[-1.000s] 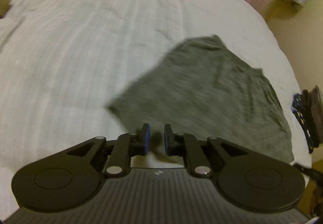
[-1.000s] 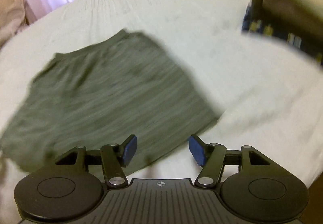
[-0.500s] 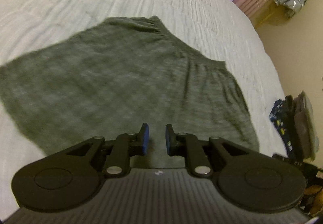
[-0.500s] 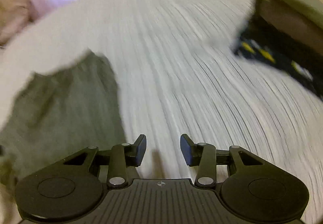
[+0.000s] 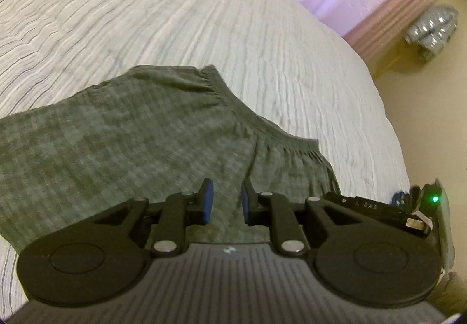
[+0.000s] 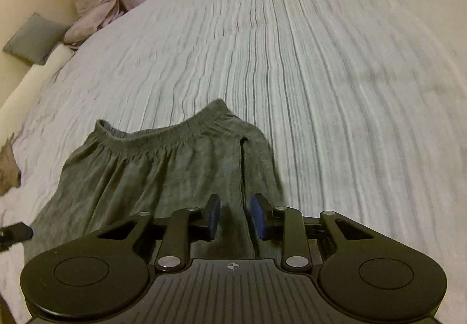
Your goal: Fold clothes
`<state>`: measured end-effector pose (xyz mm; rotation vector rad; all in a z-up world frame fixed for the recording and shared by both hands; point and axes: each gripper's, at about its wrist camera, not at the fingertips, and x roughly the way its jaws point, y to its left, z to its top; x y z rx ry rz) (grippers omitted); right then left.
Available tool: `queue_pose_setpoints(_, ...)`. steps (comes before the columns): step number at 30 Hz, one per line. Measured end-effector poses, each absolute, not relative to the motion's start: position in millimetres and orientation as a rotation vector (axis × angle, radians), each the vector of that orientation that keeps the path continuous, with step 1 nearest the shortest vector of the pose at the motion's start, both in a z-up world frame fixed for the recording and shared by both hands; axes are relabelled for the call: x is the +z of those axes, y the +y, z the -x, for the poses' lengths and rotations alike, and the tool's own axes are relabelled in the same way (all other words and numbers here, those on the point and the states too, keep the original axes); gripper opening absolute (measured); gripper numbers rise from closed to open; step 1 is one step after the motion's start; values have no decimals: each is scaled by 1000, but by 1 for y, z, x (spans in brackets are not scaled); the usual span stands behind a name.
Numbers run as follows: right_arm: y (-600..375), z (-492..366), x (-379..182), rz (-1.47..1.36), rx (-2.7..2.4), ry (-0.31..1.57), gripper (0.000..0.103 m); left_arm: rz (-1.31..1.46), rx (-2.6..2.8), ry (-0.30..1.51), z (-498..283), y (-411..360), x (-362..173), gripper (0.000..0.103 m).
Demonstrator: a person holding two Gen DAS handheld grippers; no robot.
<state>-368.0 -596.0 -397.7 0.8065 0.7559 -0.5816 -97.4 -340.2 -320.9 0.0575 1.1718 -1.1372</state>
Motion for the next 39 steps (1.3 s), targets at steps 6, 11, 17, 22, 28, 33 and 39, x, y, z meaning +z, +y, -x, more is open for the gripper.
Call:
queue_pose_setpoints(6, -600, 384, -384, -715, -620, 719, 1, -70, -1097, 1173, 88, -342, -328, 15)
queue_pose_setpoints(11, -610, 391, -395, -708, -645, 795, 2, -123, -1084, 1167, 79, -353, -340, 15)
queue_pose_setpoints(17, -615, 394, -368, -696, -682, 683, 59, -205, -1112, 1092, 45, -377, -344, 27)
queue_pose_setpoints(22, -627, 363, -371, -609, -591, 723, 59, -325, -1232, 976, 12, -425, -348, 44)
queue_pose_setpoints(28, -637, 323, -389, -567, -530, 750, 58, -450, -1383, 918, -19, -484, -378, 47)
queue_pose_setpoints(33, -638, 311, -399, -599, -497, 741, 7, -370, -1475, 1006, -35, -491, -400, 5)
queue_pose_setpoints(39, -636, 294, -390, -513, -541, 683, 6, -242, -1447, 762, -32, -459, -361, 5)
